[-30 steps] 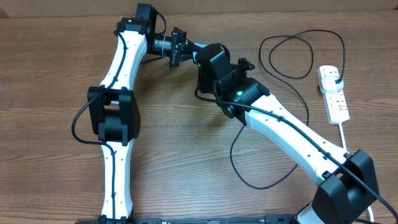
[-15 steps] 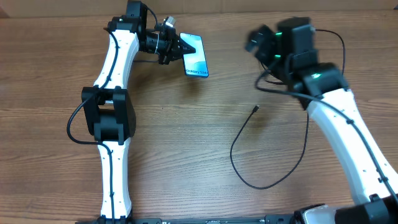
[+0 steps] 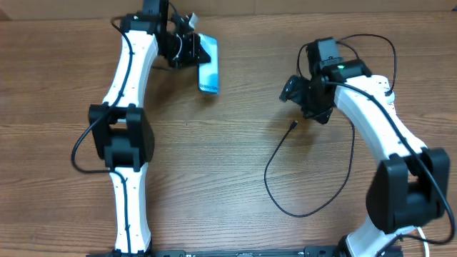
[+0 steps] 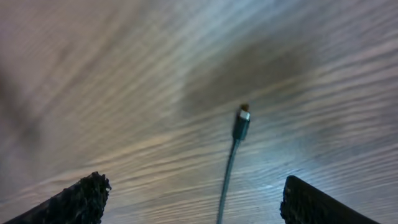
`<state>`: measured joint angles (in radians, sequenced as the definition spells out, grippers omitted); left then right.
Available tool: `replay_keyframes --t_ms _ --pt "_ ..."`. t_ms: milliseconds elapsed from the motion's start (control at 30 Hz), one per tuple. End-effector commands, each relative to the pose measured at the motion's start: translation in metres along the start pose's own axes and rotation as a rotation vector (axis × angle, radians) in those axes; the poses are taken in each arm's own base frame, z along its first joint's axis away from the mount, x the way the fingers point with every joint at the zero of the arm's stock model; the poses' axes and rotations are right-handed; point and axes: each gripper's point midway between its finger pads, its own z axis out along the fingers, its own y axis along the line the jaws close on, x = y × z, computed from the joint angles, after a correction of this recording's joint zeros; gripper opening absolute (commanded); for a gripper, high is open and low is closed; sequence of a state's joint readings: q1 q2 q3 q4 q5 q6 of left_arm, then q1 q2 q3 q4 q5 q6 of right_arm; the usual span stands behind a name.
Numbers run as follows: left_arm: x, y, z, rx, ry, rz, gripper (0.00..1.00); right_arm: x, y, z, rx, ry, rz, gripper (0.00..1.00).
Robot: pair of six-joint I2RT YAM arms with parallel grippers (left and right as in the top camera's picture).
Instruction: Plug charger to phone and switch on socket
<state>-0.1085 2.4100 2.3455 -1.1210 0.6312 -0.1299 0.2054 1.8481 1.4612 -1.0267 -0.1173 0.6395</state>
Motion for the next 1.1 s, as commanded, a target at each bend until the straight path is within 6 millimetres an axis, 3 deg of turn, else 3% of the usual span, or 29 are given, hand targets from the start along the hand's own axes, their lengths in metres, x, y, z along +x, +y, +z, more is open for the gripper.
replay_keyframes --t_ms 0,300,500,733,1067 --pt "-0.023 -0.027 -0.061 -0.173 -0.158 0.125 0.04 0.005 -0.013 0.013 0.073 0.023 0.041 0.85" --pt "-0.012 -0.028 -0.057 -0.17 -0.115 0.106 0.04 0.016 -0.025 0.061 0.215 0.06 0.08 0.69" --pt "-0.01 -0.028 -0.057 -0.171 -0.107 0.101 0.04 0.03 -0.041 0.072 0.26 0.099 0.083 0.48" --pt "-0.01 -0.028 -0.056 -0.171 -0.106 0.1 0.04 0.038 -0.043 0.084 0.235 0.116 0.085 0.47" --pt "-0.01 -0.028 -0.057 -0.171 -0.106 0.101 0.04 0.036 -0.038 0.085 0.217 0.109 0.087 0.29"
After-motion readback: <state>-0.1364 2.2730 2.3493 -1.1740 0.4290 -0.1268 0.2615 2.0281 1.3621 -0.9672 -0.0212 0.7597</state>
